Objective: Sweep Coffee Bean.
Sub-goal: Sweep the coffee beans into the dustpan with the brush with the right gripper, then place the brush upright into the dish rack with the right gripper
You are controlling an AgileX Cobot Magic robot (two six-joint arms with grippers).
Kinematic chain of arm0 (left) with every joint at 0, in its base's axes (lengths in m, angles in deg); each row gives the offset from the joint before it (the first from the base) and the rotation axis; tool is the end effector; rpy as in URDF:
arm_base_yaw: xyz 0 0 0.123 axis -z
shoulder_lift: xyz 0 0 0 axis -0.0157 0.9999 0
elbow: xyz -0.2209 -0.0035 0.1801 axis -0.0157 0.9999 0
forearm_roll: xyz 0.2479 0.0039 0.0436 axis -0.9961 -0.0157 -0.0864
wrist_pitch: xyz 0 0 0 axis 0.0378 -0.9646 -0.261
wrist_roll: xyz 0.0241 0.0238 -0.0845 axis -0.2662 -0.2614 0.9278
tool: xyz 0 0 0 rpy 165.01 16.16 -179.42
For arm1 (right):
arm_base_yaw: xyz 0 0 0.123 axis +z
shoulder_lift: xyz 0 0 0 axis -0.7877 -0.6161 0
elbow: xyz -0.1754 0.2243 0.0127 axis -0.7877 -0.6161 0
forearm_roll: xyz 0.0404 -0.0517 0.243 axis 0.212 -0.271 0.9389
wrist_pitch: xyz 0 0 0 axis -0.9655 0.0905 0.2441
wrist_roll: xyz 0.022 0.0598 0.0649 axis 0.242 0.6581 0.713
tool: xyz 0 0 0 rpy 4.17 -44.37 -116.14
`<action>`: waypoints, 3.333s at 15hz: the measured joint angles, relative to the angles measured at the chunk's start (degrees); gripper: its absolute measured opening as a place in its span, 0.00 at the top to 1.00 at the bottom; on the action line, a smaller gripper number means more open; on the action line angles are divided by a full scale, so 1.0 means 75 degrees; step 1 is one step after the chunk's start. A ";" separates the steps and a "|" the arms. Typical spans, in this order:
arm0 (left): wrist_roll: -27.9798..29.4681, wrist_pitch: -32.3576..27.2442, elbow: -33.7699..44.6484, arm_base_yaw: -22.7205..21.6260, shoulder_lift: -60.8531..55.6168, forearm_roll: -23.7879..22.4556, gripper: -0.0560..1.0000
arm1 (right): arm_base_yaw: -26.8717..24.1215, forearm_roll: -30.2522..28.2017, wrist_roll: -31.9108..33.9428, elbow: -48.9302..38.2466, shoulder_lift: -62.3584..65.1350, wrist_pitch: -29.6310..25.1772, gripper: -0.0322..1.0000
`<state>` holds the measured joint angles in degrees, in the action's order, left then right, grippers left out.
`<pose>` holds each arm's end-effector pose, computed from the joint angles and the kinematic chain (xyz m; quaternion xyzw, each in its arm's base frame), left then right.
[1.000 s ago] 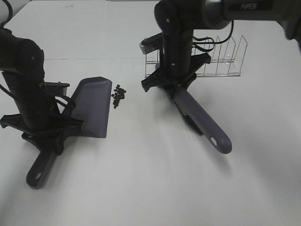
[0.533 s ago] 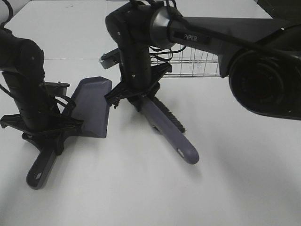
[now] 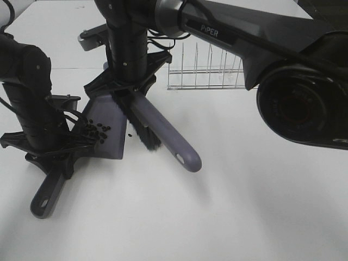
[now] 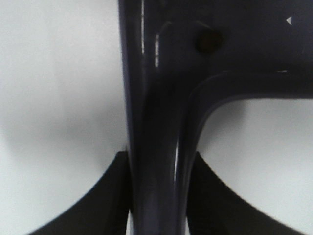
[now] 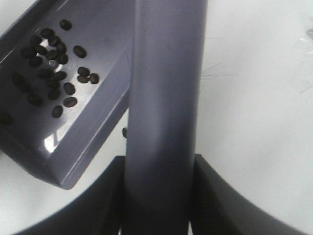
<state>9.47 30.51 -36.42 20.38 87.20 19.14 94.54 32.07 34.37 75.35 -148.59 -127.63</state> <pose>0.3308 -0.1221 0.0973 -0.0406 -0.9981 0.0136 0.0438 0.4010 0.3419 0.1827 -0.2997 0.9371 -0.0389 0.1747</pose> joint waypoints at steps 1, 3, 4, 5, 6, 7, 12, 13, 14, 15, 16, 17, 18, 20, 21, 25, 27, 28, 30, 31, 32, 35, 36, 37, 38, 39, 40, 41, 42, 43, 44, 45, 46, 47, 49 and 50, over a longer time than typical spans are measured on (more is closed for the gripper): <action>0.0000 0.0000 0.0000 0.0000 0.0000 0.0000 0.70 | 0.0000 -0.0168 0.0000 0.0000 0.0076 0.0000 0.62; 0.0000 -0.0008 0.0000 0.0000 0.0000 0.0000 0.70 | -0.0015 -0.0665 0.0000 0.0000 0.0573 -0.0008 0.62; 0.0000 -0.0008 0.0000 0.0000 0.0000 0.0000 0.70 | -0.0069 -0.0779 -0.0015 0.0008 0.0848 -0.0008 0.62; 0.0000 -0.0008 0.0000 0.0000 0.0000 0.0000 0.70 | -0.0191 -0.0779 -0.0069 0.0015 0.1085 -0.0008 0.62; 0.0000 -0.0008 0.0000 0.0000 0.0000 0.0008 0.70 | -0.0374 -0.0779 -0.0145 0.0015 0.1345 -0.0015 0.62; 0.0000 -0.0008 0.0000 0.0000 0.0000 0.0008 0.70 | -0.0619 -0.0779 -0.0199 0.0015 0.1543 -0.0015 0.62; 0.0031 -0.0015 0.0000 0.0000 0.0000 0.0008 0.70 | -0.2414 -0.0222 -0.0390 -0.1253 0.2758 -0.0023 0.62; 0.0046 -0.0015 0.0000 0.0000 0.0000 0.0008 0.70 | -0.2490 0.0099 -0.0390 -0.1627 0.2758 -0.0008 0.62; 0.0053 -0.0015 0.0000 0.0000 0.0000 0.0008 0.70 | -0.2490 0.0260 -0.0390 -0.1849 0.2720 -0.0008 0.62; 0.0053 -0.0015 0.0000 0.0000 0.0000 0.0008 0.70 | -0.2445 0.0680 -0.0390 -0.2254 0.2567 -0.0008 0.62; 0.0053 -0.0008 0.0000 0.0000 0.0000 0.0008 0.70 | -0.2261 0.0879 -0.0374 -0.2597 0.2261 -0.0023 0.62; 0.0053 0.0000 0.0000 0.0000 0.0000 0.0008 0.70 | -0.2170 0.0863 -0.0344 -0.2643 0.2093 -0.0015 0.62; 0.0053 0.0000 0.0000 0.0000 0.0000 0.0008 0.70 | -0.1994 0.0817 -0.0313 -0.2689 0.1734 0.0046 0.62; 0.0053 0.0000 0.0000 0.0000 0.0000 0.0015 0.70 | -0.1558 0.0672 -0.0191 -0.2712 0.1123 0.0298 0.62; 0.0053 0.0000 0.0000 0.0000 0.0000 0.0015 0.70 | -0.1337 0.0710 -0.0183 -0.2590 0.0917 0.0390 0.62; 0.0053 0.0008 0.0000 0.0000 0.0000 0.0015 0.70 | -0.0573 0.0802 -0.0176 -0.1826 0.0160 0.0191 0.62; 0.0053 0.0008 0.0000 0.0000 0.0000 0.0015 0.70 | -0.0275 0.1406 -0.0176 -0.1031 0.0000 0.0122 0.62; 0.0053 0.0008 0.0000 0.0000 0.0000 0.0015 0.70 | -0.0199 0.1604 -0.0176 -0.0710 0.0000 0.0099 0.62; 0.0053 0.0008 0.0000 0.0000 0.0000 0.0015 0.70 | -0.0138 0.1795 -0.0168 -0.0168 -0.0023 0.0076 0.62; 0.0053 0.0008 0.0000 0.0000 0.0000 0.0015 0.70 | -0.0130 0.1749 -0.0160 0.0160 -0.0038 0.0069 0.62; 0.0053 0.0008 0.0000 0.0000 0.0000 0.0015 0.70 | -0.0130 0.1551 -0.0160 0.0474 -0.0031 0.0069 0.62; 0.0053 0.0008 0.0000 0.0000 0.0000 0.0015 0.70 | -0.0153 0.0626 -0.0160 0.0817 0.0138 0.0053 0.62; 0.0053 0.0008 0.0000 0.0000 0.0000 0.0015 0.70 | -0.0183 0.0344 -0.0160 0.0817 0.0260 0.0038 0.62; 0.0053 0.0008 0.0000 0.0000 0.0000 0.0015 0.70 | -0.0275 0.0107 -0.0160 0.0817 0.0420 0.0023 0.62; 0.0053 0.0008 0.0000 0.0000 0.0000 0.0015 0.70 | -0.0405 0.0008 -0.0176 0.0817 0.0642 0.0000 0.62; 0.0053 0.0008 0.0000 0.0000 0.0000 0.0015 0.70 | -0.0573 0.0008 -0.0199 0.0817 0.0848 0.0000 0.62; 0.0053 0.0008 0.0000 0.0000 0.0000 0.0015 0.70 | -0.0772 -0.0008 -0.0267 0.0817 0.1031 0.0000 0.62; 0.0053 0.0008 0.0000 0.0000 0.0000 0.0015 0.70 | -0.1001 -0.0023 -0.0328 0.0787 0.1207 -0.0008 0.62; 0.0053 0.0008 0.0000 0.0000 0.0000 0.0015 0.70 | -0.1276 -0.0023 -0.0336 0.0596 0.1451 -0.0008 0.62; 0.0053 0.0008 0.0000 0.0000 0.0000 0.0015 0.70 | -0.1581 -0.0031 -0.0344 0.0229 0.1727 -0.0008 0.62; 0.0053 0.0008 0.0000 0.0000 0.0000 0.0015 0.70 | -0.1887 -0.0031 -0.0359 -0.0199 0.2009 -0.0008 0.62; 0.0053 0.0008 0.0000 0.0000 0.0000 0.0015 0.70 | -0.2208 -0.0031 -0.0367 -0.0688 0.2284 -0.0008 0.62; 0.0053 0.0008 0.0000 0.0000 0.0000 0.0015 0.70 | -0.2597 -0.0031 -0.0367 -0.1245 0.2544 -0.0008 0.62; 0.0053 0.0000 0.0000 0.0000 0.0000 0.0015 0.70 | -0.2979 0.0000 -0.0367 -0.1711 0.2781 -0.0008 0.62; 0.0053 0.0000 0.0000 0.0000 0.0000 0.0015 0.70 | -0.3422 0.0069 -0.0367 -0.2406 0.3025 -0.0008 0.62; 0.0053 0.0000 0.0000 0.0000 0.0000 0.0015 0.70 | -0.3888 0.0244 -0.0367 -0.3384 0.3247 0.0000 0.62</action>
<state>9.87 30.51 -36.42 20.38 87.20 19.25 65.37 33.91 31.62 49.97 -124.24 -127.63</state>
